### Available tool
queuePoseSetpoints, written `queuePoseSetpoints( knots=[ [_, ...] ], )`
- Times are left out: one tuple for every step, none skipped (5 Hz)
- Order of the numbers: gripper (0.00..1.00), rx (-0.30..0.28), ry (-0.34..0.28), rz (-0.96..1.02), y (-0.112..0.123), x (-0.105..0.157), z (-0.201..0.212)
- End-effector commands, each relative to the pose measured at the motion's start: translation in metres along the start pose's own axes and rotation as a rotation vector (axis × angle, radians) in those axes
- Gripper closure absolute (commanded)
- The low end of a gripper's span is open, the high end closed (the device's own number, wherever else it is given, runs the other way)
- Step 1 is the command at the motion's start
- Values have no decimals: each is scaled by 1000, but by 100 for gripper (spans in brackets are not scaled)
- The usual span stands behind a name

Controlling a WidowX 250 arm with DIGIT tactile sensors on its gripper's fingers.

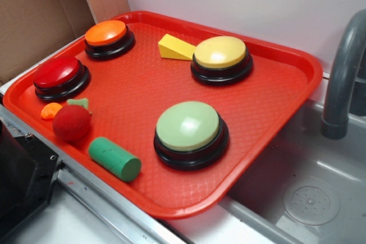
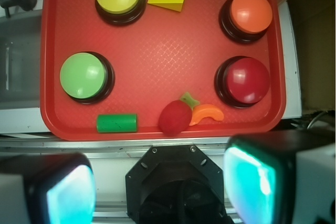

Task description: Push the green button.

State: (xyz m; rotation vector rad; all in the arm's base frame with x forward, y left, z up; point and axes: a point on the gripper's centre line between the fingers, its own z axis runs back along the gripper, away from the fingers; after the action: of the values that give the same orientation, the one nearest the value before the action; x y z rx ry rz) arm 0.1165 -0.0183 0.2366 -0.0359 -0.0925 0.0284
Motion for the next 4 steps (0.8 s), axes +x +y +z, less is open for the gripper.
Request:
queuePoseSetpoints(
  knots=[
    [0,0,0,0,0,0,0],
    [0,136,44,-266,-37,46,-36],
    [0,294,-87,-511,-77,65,-73],
    [0,240,-137,-683,-100,63,-114]
  ],
)
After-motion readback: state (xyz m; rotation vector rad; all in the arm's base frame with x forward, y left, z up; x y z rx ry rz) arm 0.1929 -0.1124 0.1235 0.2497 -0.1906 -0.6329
